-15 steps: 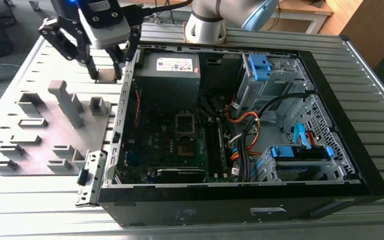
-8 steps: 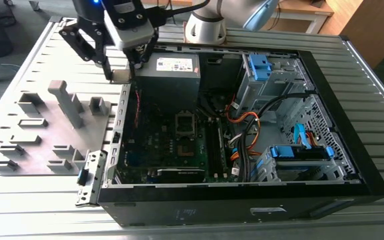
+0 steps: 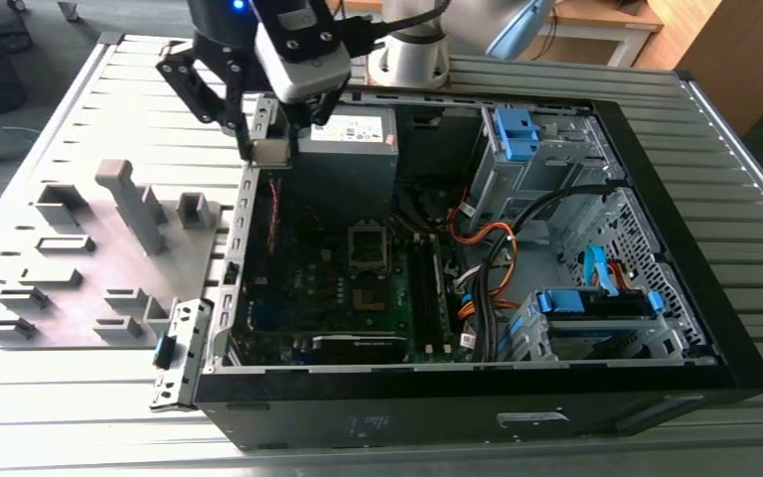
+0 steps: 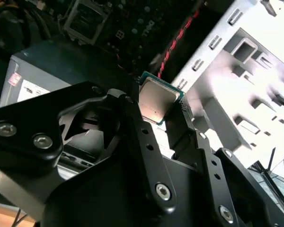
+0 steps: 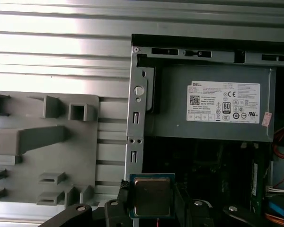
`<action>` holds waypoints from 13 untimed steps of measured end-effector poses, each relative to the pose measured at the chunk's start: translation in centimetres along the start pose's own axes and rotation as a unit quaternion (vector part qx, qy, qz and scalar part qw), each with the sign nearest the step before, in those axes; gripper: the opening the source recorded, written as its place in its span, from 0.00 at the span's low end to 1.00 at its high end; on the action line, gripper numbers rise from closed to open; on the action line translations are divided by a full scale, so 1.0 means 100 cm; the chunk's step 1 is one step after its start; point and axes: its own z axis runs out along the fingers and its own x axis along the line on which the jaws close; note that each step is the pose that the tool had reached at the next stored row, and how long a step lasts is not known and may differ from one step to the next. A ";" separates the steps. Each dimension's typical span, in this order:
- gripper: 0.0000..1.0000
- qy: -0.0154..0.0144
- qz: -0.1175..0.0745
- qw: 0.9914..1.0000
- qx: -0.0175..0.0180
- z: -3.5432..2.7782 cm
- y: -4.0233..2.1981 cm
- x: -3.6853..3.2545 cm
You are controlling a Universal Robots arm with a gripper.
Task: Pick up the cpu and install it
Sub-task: 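Pick up the cpu and move it towards the insertion slot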
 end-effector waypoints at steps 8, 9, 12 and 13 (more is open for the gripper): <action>0.47 0.001 0.000 1.000 0.000 0.0007 -0.0009 -0.0280; 0.47 0.001 0.000 1.000 0.000 0.0008 -0.0010 -0.0318; 0.47 0.001 0.000 1.000 0.000 0.0011 -0.0014 -0.0428; 0.47 0.001 0.000 1.000 0.000 0.0012 -0.0015 -0.0461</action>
